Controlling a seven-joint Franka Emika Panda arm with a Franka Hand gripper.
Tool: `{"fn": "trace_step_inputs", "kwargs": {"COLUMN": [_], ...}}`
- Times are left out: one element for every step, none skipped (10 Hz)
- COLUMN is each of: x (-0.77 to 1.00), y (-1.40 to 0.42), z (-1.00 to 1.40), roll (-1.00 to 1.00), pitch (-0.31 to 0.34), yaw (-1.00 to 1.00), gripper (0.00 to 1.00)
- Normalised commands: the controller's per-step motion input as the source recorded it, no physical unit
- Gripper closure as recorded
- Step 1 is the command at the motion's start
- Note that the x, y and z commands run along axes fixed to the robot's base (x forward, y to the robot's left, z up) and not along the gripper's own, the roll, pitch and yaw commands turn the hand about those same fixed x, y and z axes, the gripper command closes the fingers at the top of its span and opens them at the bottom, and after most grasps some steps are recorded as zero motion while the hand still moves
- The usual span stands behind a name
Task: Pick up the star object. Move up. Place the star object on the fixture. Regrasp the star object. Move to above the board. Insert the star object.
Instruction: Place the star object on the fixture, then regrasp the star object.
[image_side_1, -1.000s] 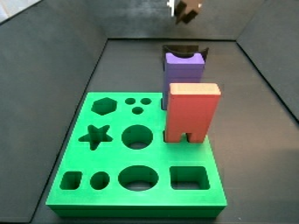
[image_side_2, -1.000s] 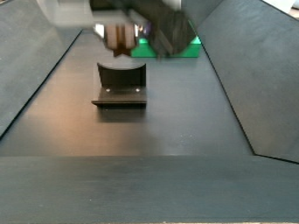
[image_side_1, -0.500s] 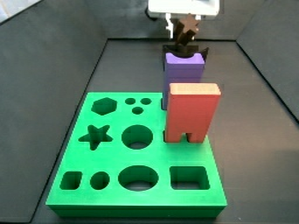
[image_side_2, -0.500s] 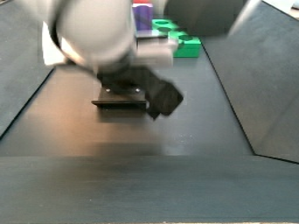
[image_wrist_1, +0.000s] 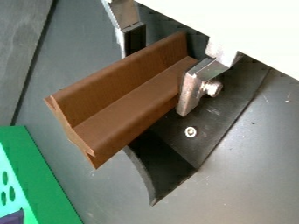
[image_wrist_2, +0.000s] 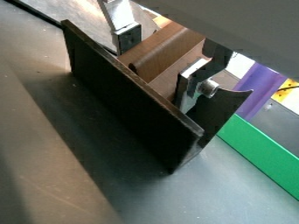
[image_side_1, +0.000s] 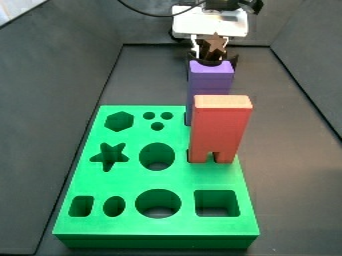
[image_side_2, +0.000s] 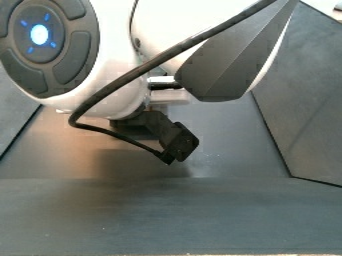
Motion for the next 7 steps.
{"fn": "trace_step_inputs", "kwargs": {"x": [0.09, 0.0, 0.0, 0.0, 0.0, -0.02, -0.02], "y": [0.06, -0.5, 0.0, 0.0, 0.0, 0.0, -0.01], "z": [-0.54, -0.17, 0.0, 1.0, 1.0, 1.0, 1.0], "roll": [-0.13, 0.0, 0.0, 0.0, 0.01, 0.03, 0.05], "pitch": [0.006, 0.0, 0.0, 0.089, 0.089, 0.094, 0.092], "yaw": [-0.09, 0.0, 0.0, 0.01, 0.01, 0.01, -0.02], "gripper": [1.0, 1.0, 0.0, 0.0, 0.0, 0.0, 0.0]}}
